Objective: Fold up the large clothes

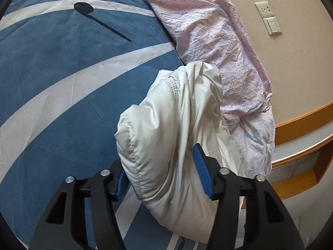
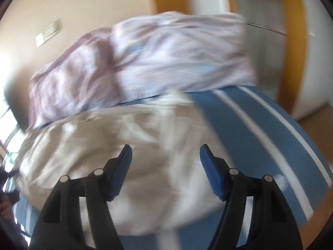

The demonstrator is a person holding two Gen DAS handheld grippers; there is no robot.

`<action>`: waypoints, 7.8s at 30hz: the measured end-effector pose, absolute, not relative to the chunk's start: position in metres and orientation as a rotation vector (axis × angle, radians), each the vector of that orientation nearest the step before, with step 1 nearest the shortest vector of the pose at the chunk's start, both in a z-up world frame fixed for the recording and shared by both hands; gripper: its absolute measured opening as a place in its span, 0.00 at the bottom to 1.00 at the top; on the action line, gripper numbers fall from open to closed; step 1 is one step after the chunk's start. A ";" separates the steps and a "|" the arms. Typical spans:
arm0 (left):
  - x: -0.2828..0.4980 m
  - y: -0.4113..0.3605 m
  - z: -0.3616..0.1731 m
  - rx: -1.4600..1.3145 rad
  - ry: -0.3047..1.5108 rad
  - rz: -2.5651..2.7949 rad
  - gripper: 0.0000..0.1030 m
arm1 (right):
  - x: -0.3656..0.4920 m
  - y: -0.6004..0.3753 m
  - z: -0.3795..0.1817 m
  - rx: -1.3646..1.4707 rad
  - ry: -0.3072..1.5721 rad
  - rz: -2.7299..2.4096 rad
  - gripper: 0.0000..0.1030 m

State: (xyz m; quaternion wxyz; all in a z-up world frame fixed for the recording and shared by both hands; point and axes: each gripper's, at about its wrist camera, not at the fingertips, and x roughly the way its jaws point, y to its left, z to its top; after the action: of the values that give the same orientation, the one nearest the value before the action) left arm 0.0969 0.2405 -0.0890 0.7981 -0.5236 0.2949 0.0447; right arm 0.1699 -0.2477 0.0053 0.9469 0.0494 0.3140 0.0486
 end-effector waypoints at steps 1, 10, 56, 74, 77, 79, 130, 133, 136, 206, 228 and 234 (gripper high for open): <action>0.097 0.240 -0.089 -1.123 0.627 0.098 0.61 | 0.173 -0.236 0.006 0.077 0.642 0.121 0.66; 0.105 0.236 -0.090 -1.143 0.591 0.136 0.63 | 0.212 -0.146 -0.011 -0.121 0.686 0.198 0.65; 0.119 0.166 0.011 -0.888 0.315 -0.062 0.32 | 0.231 -0.100 -0.082 -0.380 0.722 0.114 0.67; 0.137 0.030 0.091 -0.583 0.243 -0.398 0.32 | 0.217 -0.136 -0.044 -0.467 0.689 0.137 0.80; 0.137 0.009 0.095 -0.539 0.242 -0.418 0.32 | 0.198 -0.168 -0.025 -0.413 0.644 0.153 0.83; 0.138 -0.005 0.095 -0.516 0.246 -0.447 0.31 | 0.184 -0.197 -0.014 -0.340 0.628 0.179 0.84; 0.132 -0.247 -0.006 0.192 0.517 -0.729 0.35 | 0.291 -0.393 0.005 0.359 0.919 0.429 0.19; 0.113 -0.212 0.019 0.156 0.486 -0.755 0.37 | 0.290 -0.393 0.007 0.327 0.911 0.404 0.18; 0.122 -0.172 0.051 0.091 0.441 -0.723 0.41 | 0.286 -0.391 0.007 0.282 0.894 0.375 0.18; 0.279 -0.164 -0.033 0.152 0.630 -0.230 0.50 | 0.280 -0.352 0.021 0.056 0.736 0.160 0.33; 0.281 -0.179 -0.039 0.230 0.617 -0.188 0.50 | 0.296 -0.365 -0.032 0.143 0.758 0.156 0.32; 0.281 -0.180 -0.038 0.240 0.618 -0.183 0.50 | 0.233 -0.372 -0.015 0.212 0.727 0.258 0.33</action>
State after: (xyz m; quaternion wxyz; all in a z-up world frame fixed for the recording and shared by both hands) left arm 0.2806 -0.1797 -0.0383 0.9414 0.1179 0.3030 -0.0898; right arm 0.2331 -0.3725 -0.0152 0.9211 0.1032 0.3539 0.1254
